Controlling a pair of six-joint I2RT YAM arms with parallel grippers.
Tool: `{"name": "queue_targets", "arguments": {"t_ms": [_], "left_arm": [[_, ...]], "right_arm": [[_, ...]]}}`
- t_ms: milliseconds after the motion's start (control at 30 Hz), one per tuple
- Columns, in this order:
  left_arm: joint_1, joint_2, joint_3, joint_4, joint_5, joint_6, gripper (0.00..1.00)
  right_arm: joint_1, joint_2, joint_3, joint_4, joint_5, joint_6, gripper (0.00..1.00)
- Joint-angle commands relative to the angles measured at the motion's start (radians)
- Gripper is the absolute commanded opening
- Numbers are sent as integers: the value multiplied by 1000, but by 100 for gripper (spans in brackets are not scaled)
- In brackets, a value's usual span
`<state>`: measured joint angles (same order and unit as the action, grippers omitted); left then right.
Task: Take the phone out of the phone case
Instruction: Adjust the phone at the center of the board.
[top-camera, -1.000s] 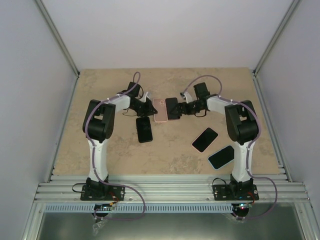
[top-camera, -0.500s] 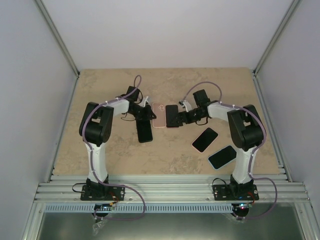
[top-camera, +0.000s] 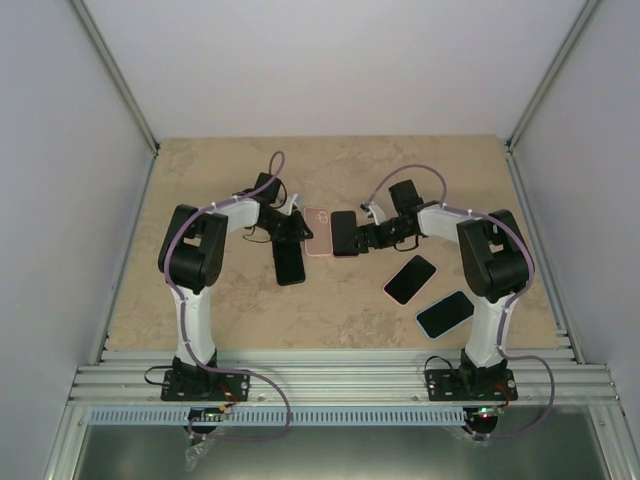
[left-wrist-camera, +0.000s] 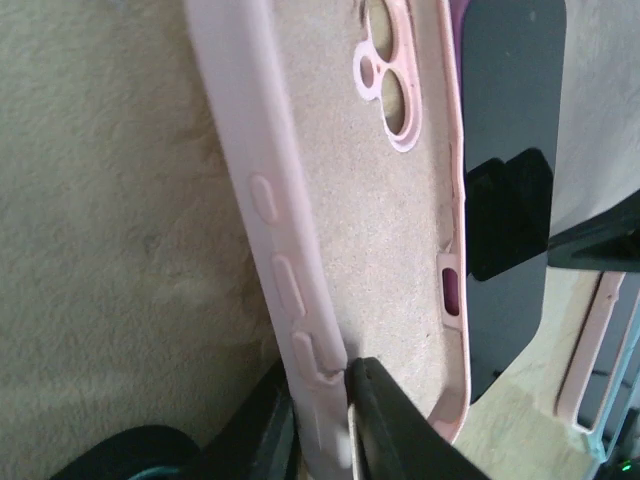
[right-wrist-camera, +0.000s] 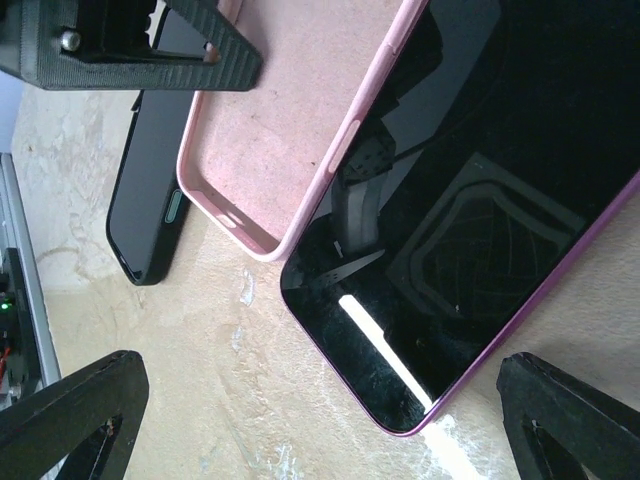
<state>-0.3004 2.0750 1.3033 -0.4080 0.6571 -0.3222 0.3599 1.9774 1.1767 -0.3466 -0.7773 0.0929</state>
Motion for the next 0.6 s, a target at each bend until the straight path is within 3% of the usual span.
{"name": "queue_targets", "arguments": {"t_ms": [0, 133, 400, 467, 567], "left_arm": [[-29, 20, -5, -95, -58, 20, 21], [-28, -15, -10, -93, -104, 17, 40], [-26, -121, -22, -84, -222, 3, 67], [-26, -158, -23, -88, -257, 6, 79], [-26, -216, -30, -99, -279, 12, 85]], "right_arm": [[-15, 37, -30, -103, 67, 16, 98], [-18, 25, -35, -98, 64, 18, 98], [-22, -37, -34, -101, 87, 10, 98], [-22, -57, -34, -105, 98, 4, 98], [-24, -86, -31, -110, 112, -3, 98]]}}
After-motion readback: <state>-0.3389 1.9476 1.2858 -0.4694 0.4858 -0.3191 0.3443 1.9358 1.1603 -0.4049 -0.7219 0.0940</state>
